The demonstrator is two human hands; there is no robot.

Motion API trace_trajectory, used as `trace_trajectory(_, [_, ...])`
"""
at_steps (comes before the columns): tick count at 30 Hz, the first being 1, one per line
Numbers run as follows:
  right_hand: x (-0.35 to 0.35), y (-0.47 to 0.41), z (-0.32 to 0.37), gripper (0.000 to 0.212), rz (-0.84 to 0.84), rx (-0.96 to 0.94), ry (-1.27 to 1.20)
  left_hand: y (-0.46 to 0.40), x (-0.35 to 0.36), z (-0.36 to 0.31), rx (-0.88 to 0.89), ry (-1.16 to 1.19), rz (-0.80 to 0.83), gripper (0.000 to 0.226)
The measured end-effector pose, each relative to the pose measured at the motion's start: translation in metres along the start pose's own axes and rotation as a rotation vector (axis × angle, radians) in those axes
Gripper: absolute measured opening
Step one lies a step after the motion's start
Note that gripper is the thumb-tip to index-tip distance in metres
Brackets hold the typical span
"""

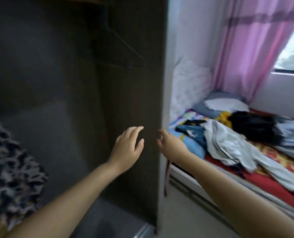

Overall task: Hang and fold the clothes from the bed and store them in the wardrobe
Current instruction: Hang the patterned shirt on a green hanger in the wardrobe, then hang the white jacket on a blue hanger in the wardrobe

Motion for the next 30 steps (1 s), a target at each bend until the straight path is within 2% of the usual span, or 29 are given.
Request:
trace_trajectory(6, [-0.007, 0.103, -0.162, 0.041, 0.115, 0.284, 0.064, 0.018, 0.138, -0.068, -0.009, 0.127, 0.279, 0.045])
trace_trajectory(14, [-0.025, 0.175, -0.286, 0.046, 0.156, 0.508, 0.133, 0.013, 0.255, -0.133, -0.076, 0.238, 0.505, 0.044])
trace_trajectory(20, [-0.027, 0.142, -0.342, 0.046, 0.183, 0.561, 0.14, -0.037, 0.321, -0.137, -0.082, 0.292, 0.613, 0.046])
trace_trajectory(30, [-0.033, -0.01, -0.452, 0.04, 0.208, 0.672, 0.154, -0.207, 0.45, -0.094, -0.113, 0.348, 0.729, 0.047])
Point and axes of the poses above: each hand's wrist, its own y-axis away from the middle knuckle, its own x-axis out of the palm, z = x × y, the point moved 2 cm from there along -y, towards the middle knuckle, and after that the axes turned 4 degrees about y, right-handed, at the moved point
